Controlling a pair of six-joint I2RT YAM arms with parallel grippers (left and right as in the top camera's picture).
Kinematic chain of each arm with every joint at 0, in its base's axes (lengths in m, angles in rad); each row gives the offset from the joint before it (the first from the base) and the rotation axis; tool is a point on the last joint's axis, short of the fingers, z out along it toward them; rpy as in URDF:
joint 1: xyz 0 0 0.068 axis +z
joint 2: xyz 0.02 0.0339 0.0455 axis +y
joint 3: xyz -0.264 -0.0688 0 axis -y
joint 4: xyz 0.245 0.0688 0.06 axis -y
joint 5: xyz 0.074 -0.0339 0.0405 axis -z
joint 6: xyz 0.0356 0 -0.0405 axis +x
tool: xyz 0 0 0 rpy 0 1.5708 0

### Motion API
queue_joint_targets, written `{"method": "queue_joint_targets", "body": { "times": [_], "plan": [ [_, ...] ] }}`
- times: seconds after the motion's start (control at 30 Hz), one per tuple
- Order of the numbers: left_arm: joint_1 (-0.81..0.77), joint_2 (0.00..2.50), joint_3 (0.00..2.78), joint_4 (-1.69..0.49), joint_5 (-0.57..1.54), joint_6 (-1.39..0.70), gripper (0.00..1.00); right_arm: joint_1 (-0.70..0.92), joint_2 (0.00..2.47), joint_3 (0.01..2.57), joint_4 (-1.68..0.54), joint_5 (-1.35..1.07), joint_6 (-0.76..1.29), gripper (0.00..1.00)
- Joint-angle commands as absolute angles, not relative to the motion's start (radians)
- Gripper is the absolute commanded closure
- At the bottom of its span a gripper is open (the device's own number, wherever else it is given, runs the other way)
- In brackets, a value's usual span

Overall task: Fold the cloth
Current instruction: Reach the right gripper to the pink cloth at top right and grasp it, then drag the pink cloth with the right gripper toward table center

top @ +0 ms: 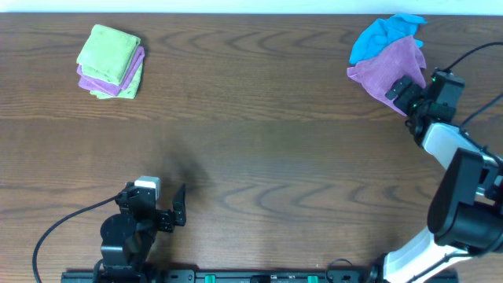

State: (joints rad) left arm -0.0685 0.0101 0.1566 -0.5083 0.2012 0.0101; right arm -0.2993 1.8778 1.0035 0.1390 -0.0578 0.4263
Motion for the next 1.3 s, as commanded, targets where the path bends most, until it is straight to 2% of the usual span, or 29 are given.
{"method": "queue_joint_targets", "body": {
  "times": [0.0,0.2,0.33,0.5,0.73,0.8,1.07,1.27],
  "plan": [
    [-0.072,0.004,0.141,-0.508,0.191,0.004,0.05,-0.318,1.917,1.017,0.142,-0.049,0.403,0.01],
    [-0.072,0.004,0.141,-0.508,0.191,0.004,0.05,-0.32,1.979,1.017,0.15,-0.049,0.403,0.01],
    [-0.072,0.004,0.141,-0.508,0.191,0.004,0.05,-0.32,1.99,1.017,0.158,-0.049,0.403,0.08],
    [-0.072,0.004,0.141,-0.508,0.191,0.004,0.05,-0.319,1.99,1.017,0.173,-0.05,0.407,0.37],
    [-0.072,0.004,0.141,-0.508,0.191,0.004,0.05,-0.319,1.99,1.017,0.172,-0.064,0.456,0.9],
    [-0.072,0.004,0.141,-0.508,0.191,0.004,0.05,-0.319,1.99,1.018,0.172,-0.107,0.48,0.99],
    [-0.072,0.004,0.141,-0.508,0.191,0.004,0.05,-0.303,1.943,1.07,0.154,-0.569,0.496,0.99],
    [-0.072,0.004,0.141,-0.508,0.191,0.004,0.05,-0.208,1.761,1.083,0.064,-0.628,0.413,0.99]
  ]
}}
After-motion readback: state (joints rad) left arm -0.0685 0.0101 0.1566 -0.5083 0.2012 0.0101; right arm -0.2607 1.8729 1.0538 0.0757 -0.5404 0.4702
